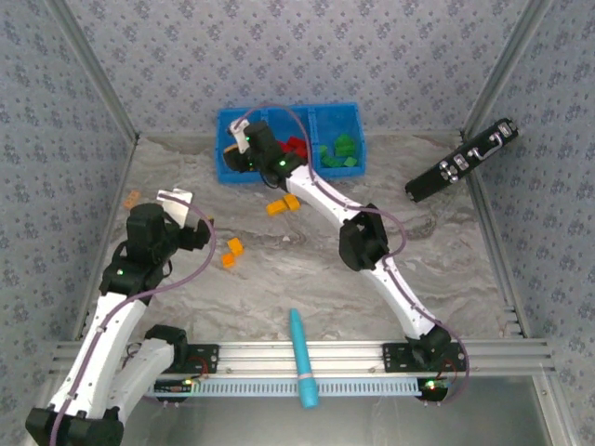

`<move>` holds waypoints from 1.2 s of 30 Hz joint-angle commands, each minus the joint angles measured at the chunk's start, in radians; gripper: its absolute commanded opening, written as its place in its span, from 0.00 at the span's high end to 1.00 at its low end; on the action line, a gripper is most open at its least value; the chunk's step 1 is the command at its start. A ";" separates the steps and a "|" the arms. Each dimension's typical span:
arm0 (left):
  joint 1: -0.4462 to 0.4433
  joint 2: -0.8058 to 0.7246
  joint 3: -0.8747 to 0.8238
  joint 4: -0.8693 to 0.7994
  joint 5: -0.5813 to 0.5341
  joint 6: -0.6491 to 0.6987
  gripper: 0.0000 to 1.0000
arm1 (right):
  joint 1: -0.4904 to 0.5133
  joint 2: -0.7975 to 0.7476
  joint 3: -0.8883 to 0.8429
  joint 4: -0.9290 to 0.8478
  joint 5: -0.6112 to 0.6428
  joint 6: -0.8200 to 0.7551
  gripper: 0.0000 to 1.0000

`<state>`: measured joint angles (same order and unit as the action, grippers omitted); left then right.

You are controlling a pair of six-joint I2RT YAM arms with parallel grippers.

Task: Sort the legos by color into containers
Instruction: Place the lego in the container, then pick up the lego from the center of the table.

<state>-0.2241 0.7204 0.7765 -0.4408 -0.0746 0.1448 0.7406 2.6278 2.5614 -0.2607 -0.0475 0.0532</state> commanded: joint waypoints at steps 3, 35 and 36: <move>0.006 -0.023 0.026 -0.006 0.002 -0.023 0.07 | -0.001 0.084 0.093 0.072 0.062 -0.051 0.56; -0.109 0.339 0.025 -0.247 0.104 -0.764 0.19 | -0.050 -0.483 -0.547 0.175 -0.048 -0.103 0.33; -0.116 0.360 0.021 -0.245 0.104 -0.780 0.19 | -0.053 -0.532 -0.612 0.184 -0.032 -0.110 0.33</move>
<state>-0.3195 1.0512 0.8013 -0.7219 0.0372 -0.5426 0.7013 2.2150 2.0731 -0.1112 -0.1089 -0.0158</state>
